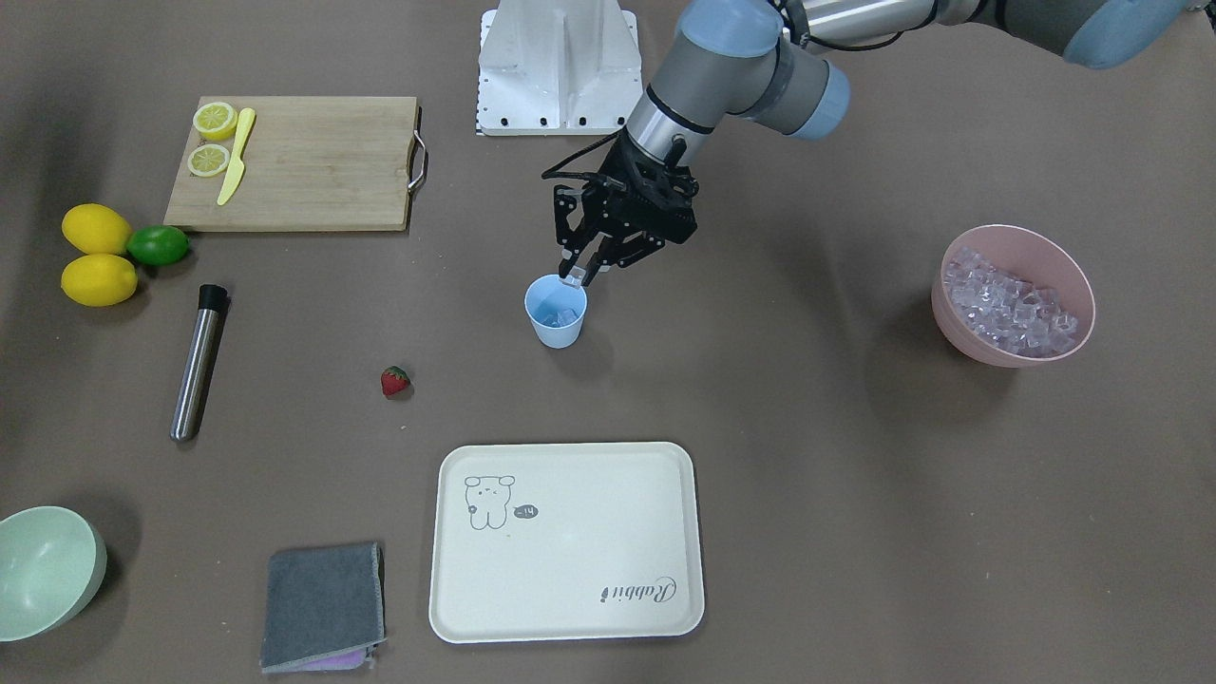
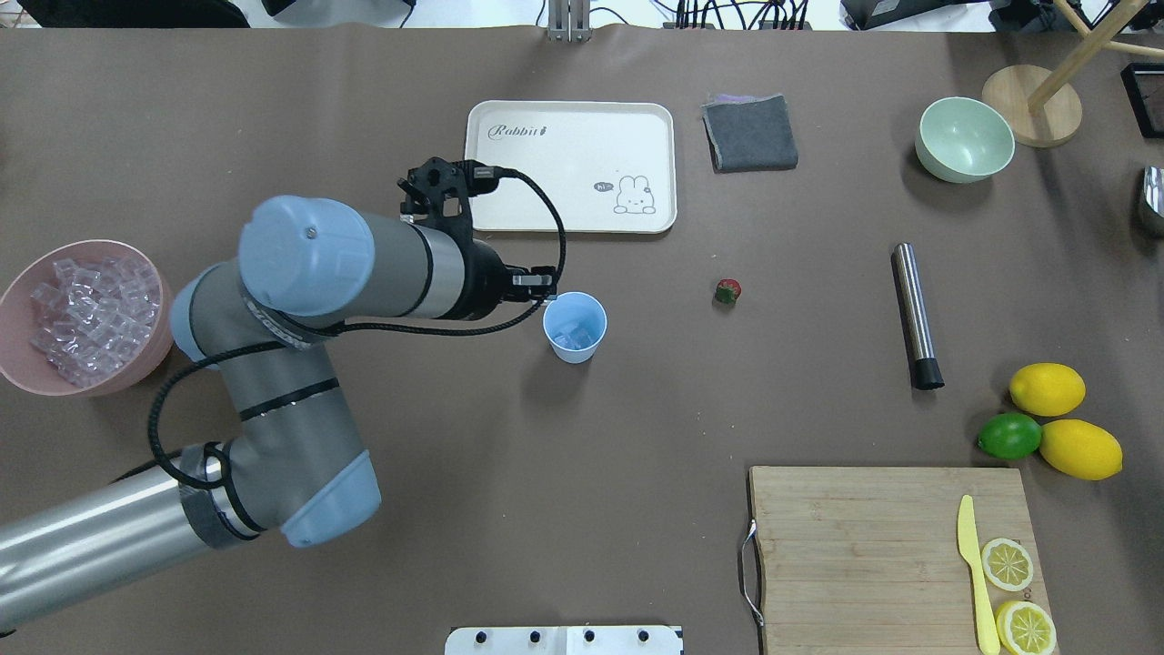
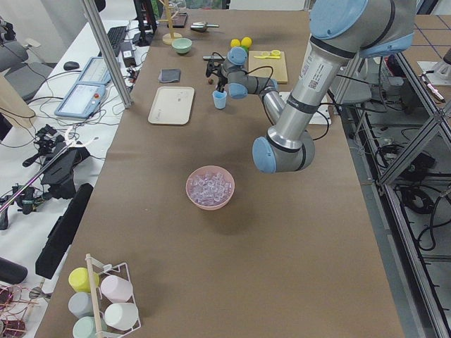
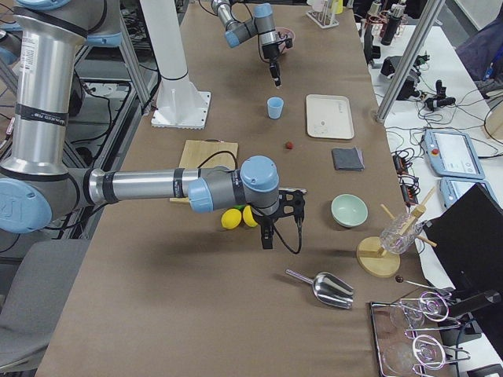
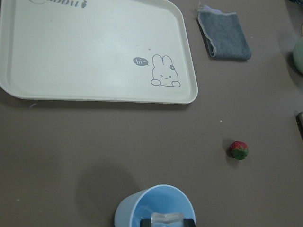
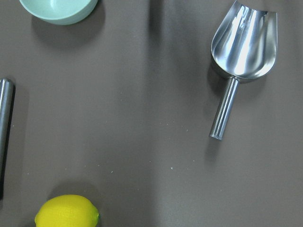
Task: Mash ice and strawberries in cup
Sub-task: 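Open the left gripper over the cup to drop the ice cube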
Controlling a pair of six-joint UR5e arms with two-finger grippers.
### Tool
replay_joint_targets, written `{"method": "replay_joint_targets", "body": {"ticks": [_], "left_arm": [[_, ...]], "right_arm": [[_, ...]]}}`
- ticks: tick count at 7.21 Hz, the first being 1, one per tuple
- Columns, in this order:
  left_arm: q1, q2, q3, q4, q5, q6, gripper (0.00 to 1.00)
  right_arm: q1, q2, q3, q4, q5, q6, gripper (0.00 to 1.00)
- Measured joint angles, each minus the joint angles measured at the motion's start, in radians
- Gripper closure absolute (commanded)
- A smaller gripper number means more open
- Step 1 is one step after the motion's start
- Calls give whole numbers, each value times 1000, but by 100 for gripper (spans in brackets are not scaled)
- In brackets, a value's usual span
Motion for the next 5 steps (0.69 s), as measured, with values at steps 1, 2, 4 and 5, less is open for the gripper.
{"method": "replay_joint_targets", "body": {"ticks": [1, 2, 4, 5], "left_arm": [[21, -5, 7, 0, 34, -3, 100], [29, -5, 10, -1, 49, -4, 100], [36, -7, 11, -1, 56, -27, 2], [37, -7, 11, -1, 55, -59, 2]], "right_arm": [[-1, -2, 0, -1, 0, 11, 0], [-1, -6, 0, -1, 1, 16, 0], [-2, -9, -1, -1, 2, 18, 0], [-3, -9, -1, -1, 3, 19, 0]]}}
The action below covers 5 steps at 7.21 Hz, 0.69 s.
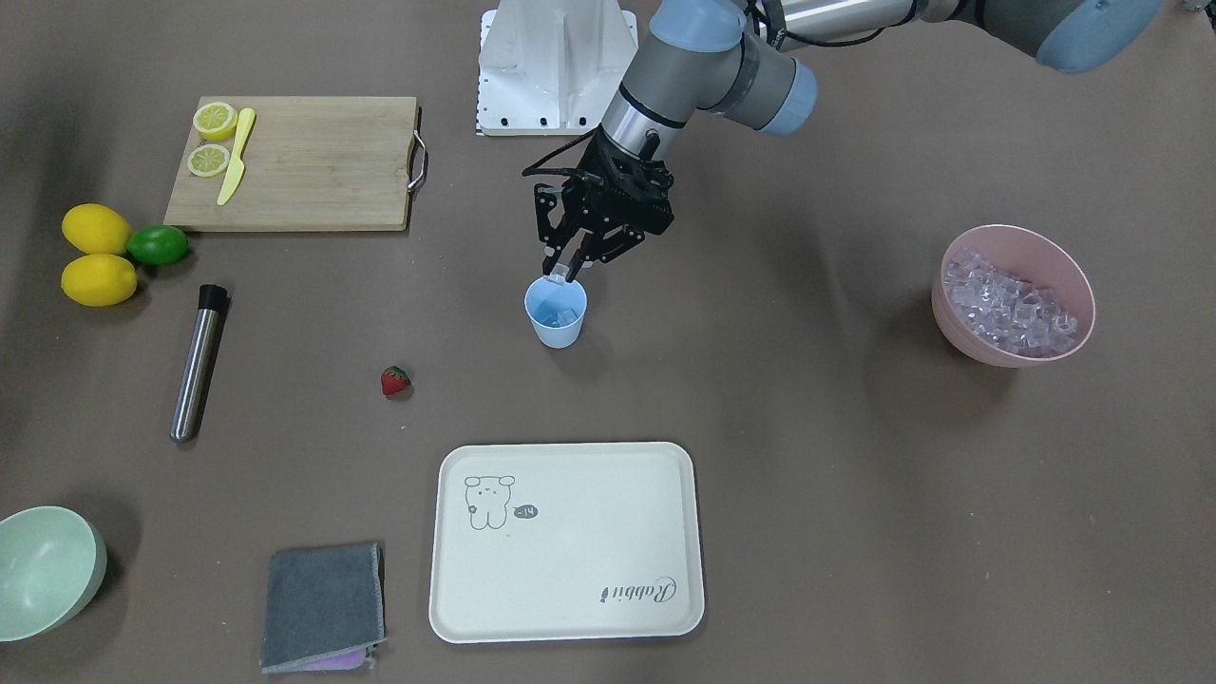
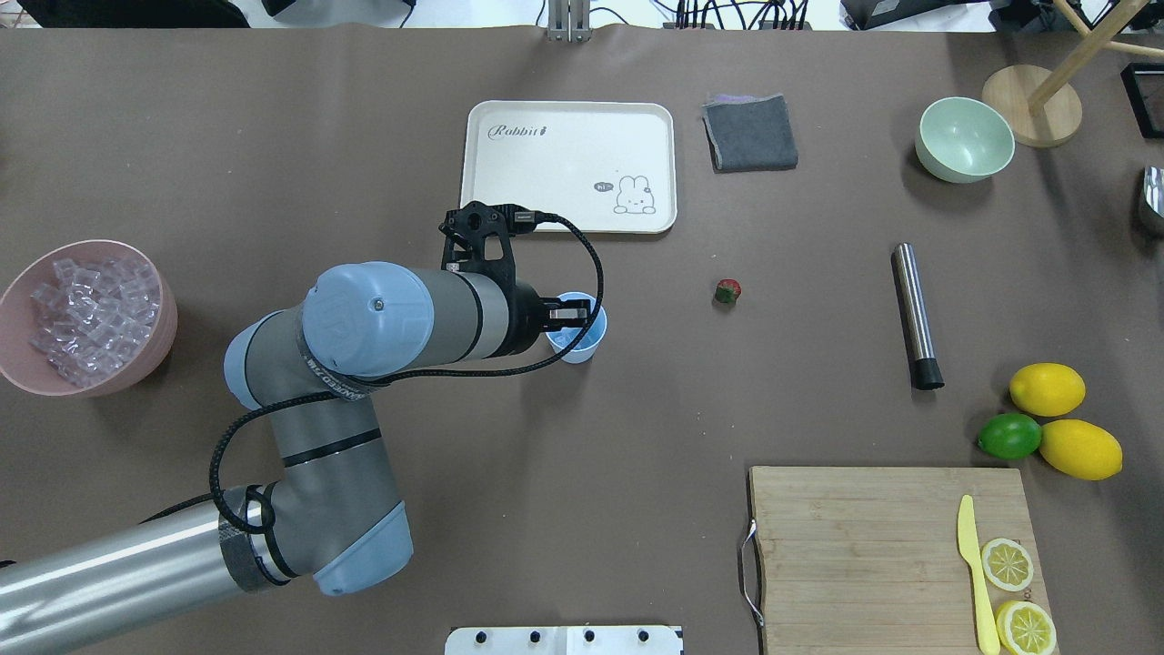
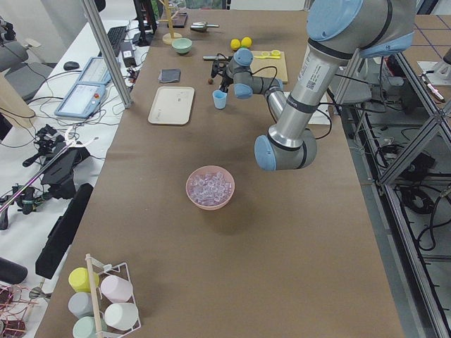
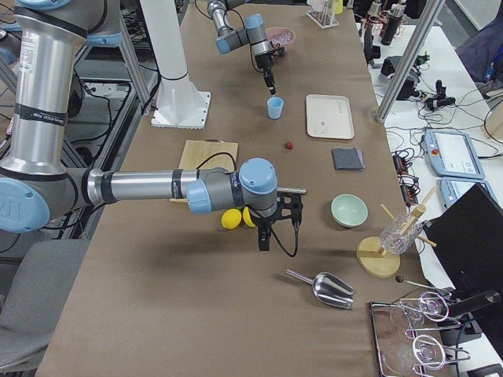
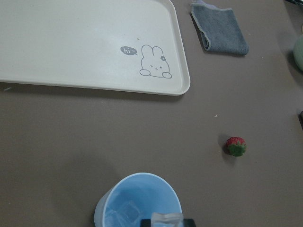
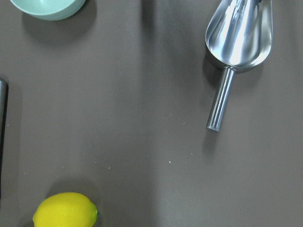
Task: Mash ice and strawberries in cup
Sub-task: 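Open the left gripper over the cup to drop the ice cube, then withdraw the left gripper toward the ice bowl while the right arm starts moving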
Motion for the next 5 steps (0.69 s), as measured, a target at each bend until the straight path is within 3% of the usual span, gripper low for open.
{"method": "replay_joint_targets", "body": {"ticks": [3, 5], "left_arm": [[-1, 10, -6, 1, -5, -17, 1], [-18, 63, -55, 65, -11, 92, 1]], "right_arm": [[-3, 8, 4, 3, 2, -1, 0], [-39, 28, 22, 13, -8, 2, 0]]}}
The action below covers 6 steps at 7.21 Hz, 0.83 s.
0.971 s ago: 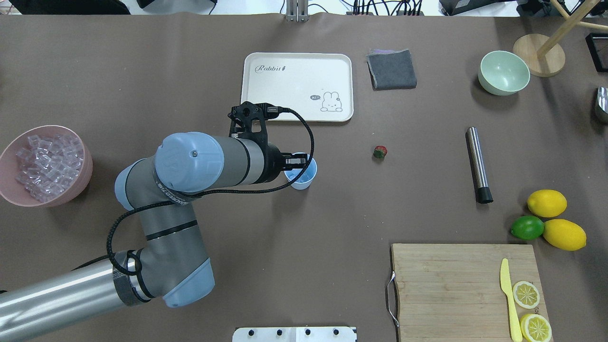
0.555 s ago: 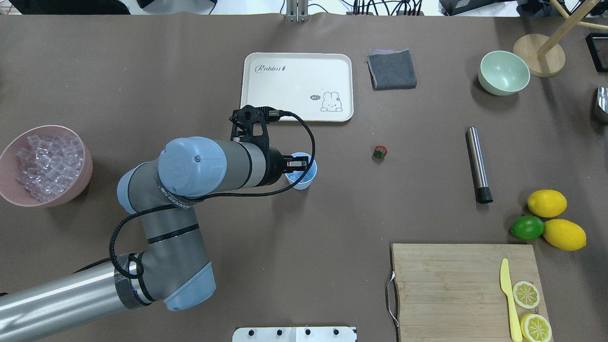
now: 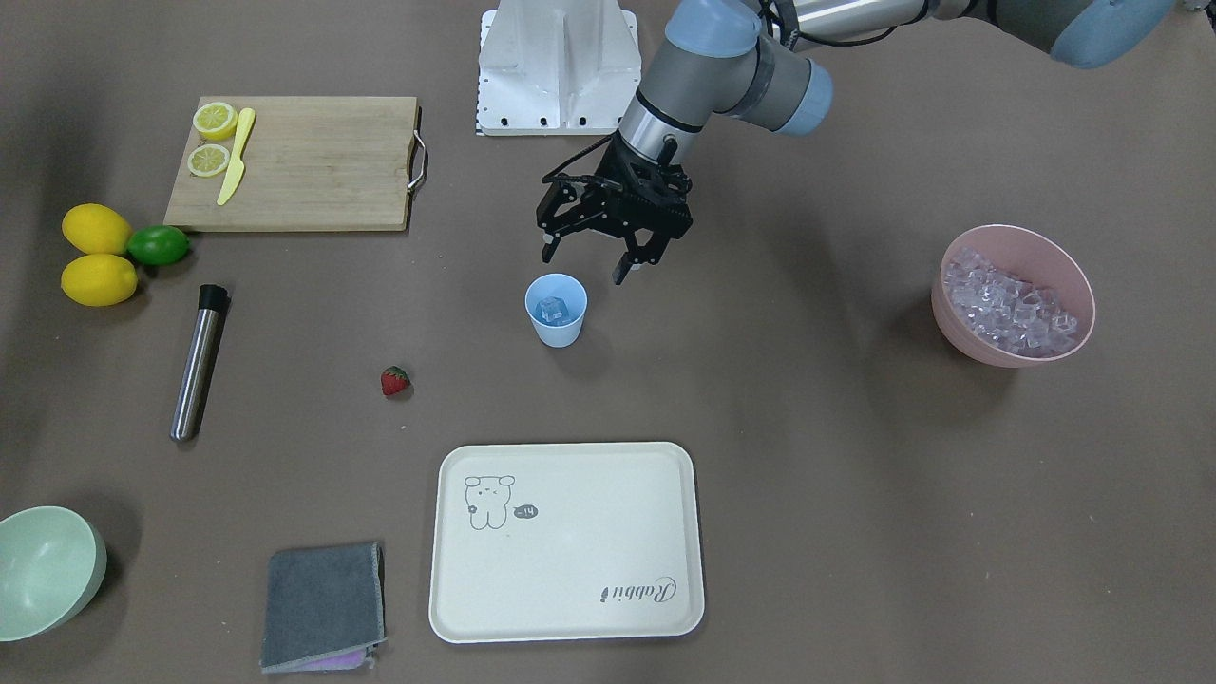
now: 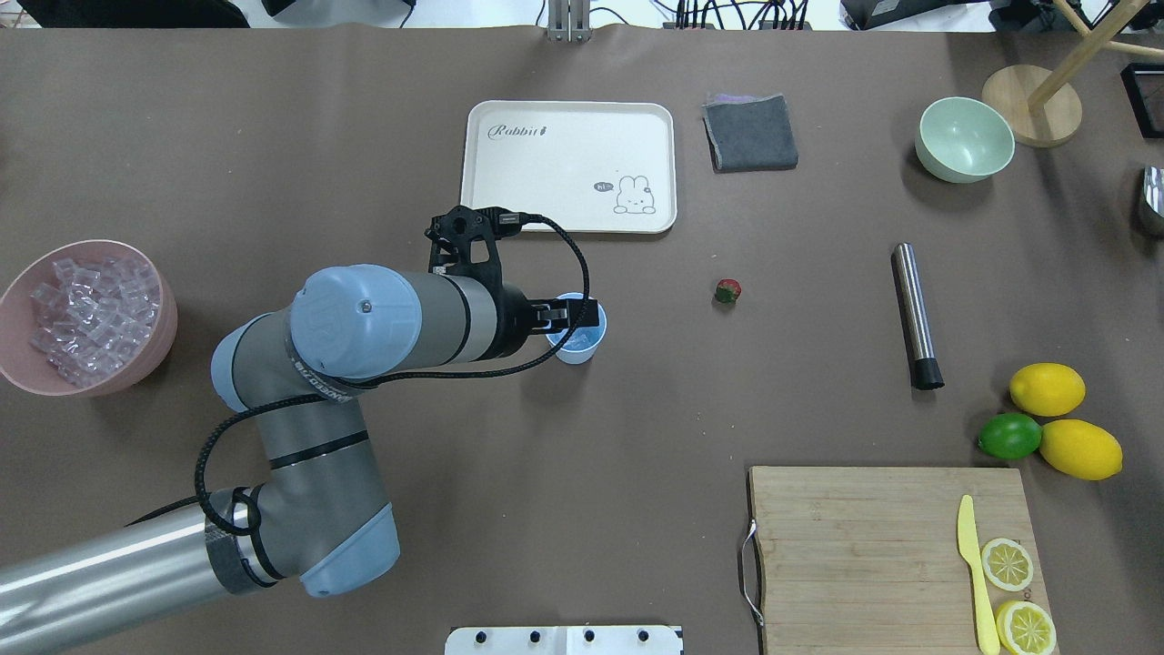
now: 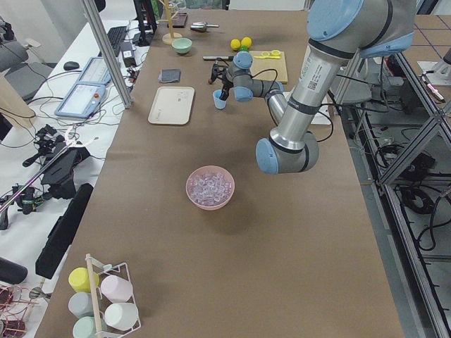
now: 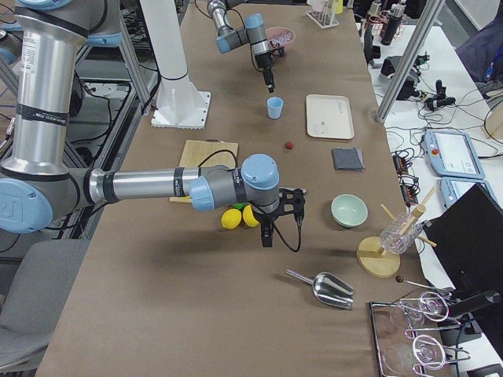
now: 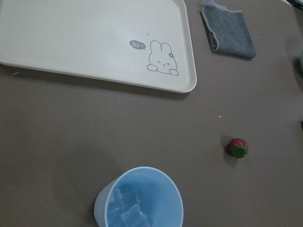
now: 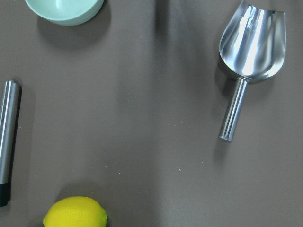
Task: Mash ice and strawberries in cup
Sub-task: 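Withdraw the left gripper toward the ice bowl while the right arm starts moving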
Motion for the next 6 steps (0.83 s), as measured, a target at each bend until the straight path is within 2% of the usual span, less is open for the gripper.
{"method": "replay_joint_targets", "body": {"ticks": [3, 4, 6], "left_arm": [[-97, 94, -228, 403, -80, 276, 0], [-170, 154, -273, 453, -146, 367, 0], [-369, 332, -333, 476, -312, 600, 1]], "right_arm": [[-93, 82, 24, 1, -26, 125, 0], [-151, 132, 34, 0, -49, 226, 0], [-284, 241, 49, -6, -113, 439, 0]]}}
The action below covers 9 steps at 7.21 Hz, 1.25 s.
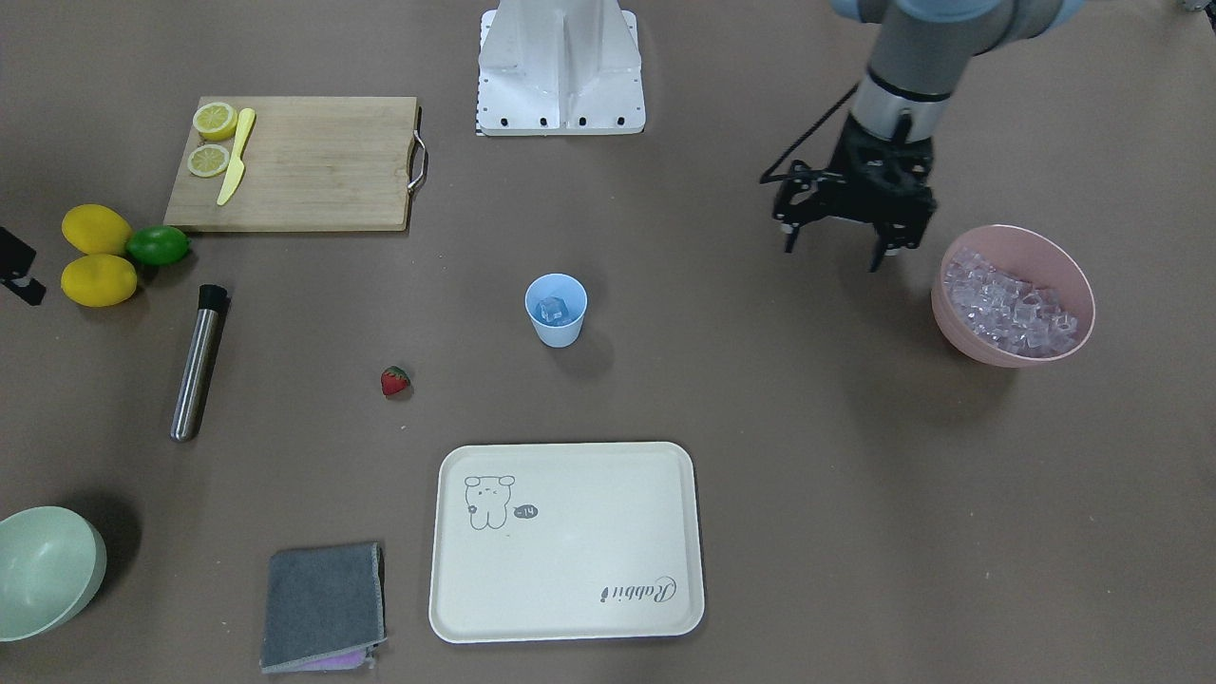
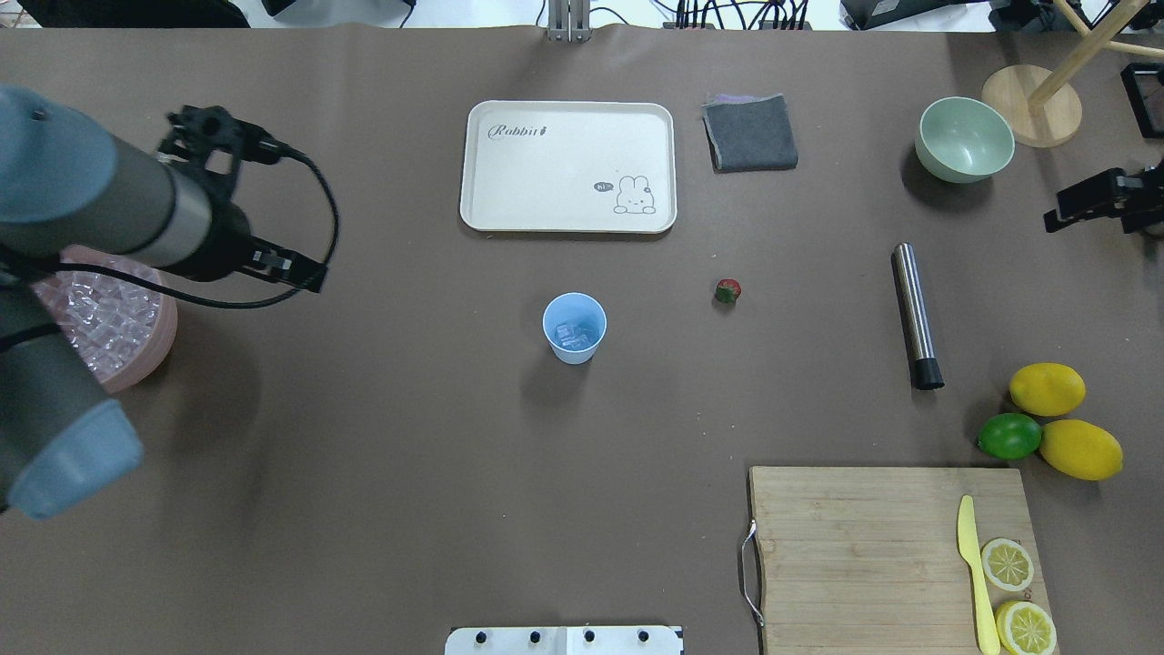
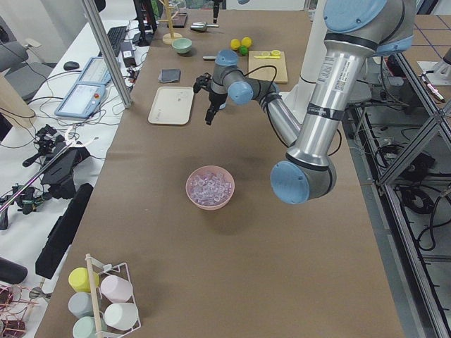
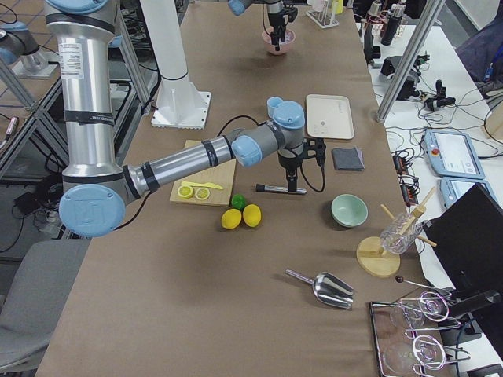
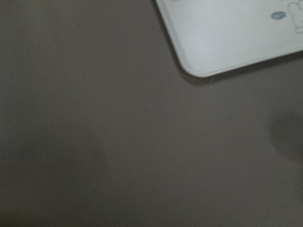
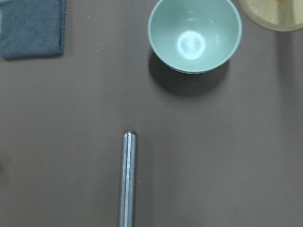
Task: Mash ice and strawberries in cup
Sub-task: 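Withdraw the left gripper toward the ice bowl while the right arm starts moving, then move the right gripper down over the strawberry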
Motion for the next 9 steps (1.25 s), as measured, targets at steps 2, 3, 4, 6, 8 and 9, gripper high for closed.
{"method": "replay_joint_targets", "body": {"ticks": [2, 3, 4, 6, 8, 9], "left_arm": [[-242, 180, 15, 4, -195, 294, 1], [-362, 260, 53, 7, -281, 422, 1], [-472, 324, 106, 7, -336, 524, 1], [-658, 389, 204, 13, -370, 733, 1], [-744, 404, 239, 97, -365, 854, 1], [-753, 404, 249, 145, -346, 871, 1]], "right_arm": [[-120, 105, 11, -39, -67, 172, 0], [-169, 163, 17, -100, -99, 222, 0], [-212, 218, 19, -162, -129, 254, 0], [-289, 281, 4, -218, -170, 287, 0], [-338, 333, -64, -218, -187, 302, 0], [-359, 366, -110, -215, -193, 310, 0]]}}
